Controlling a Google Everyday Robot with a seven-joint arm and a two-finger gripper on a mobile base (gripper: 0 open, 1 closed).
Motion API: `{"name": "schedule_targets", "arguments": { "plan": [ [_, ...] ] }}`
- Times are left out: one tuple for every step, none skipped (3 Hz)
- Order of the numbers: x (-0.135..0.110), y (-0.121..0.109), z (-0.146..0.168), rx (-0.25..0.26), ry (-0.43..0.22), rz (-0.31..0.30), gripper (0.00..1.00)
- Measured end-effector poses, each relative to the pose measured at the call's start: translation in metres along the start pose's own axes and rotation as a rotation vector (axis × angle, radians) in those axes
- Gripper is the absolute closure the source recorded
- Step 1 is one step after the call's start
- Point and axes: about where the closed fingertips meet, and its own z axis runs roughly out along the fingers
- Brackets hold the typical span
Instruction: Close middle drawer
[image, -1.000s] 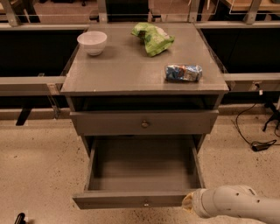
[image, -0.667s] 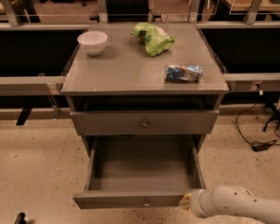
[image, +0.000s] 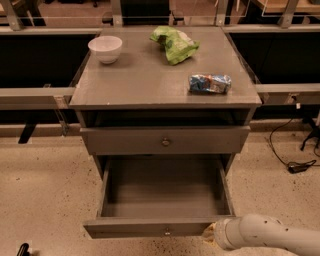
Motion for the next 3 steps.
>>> {"name": "schedule_targets", "arguments": {
  "plan": [
    [0.0000, 0.0000, 0.0000, 0.000, 0.000, 0.000, 0.75],
    [0.0000, 0.0000, 0.0000, 0.000, 0.000, 0.000, 0.45],
    [0.0000, 0.0001, 0.0001, 0.000, 0.000, 0.000, 0.20]
  ]
}}
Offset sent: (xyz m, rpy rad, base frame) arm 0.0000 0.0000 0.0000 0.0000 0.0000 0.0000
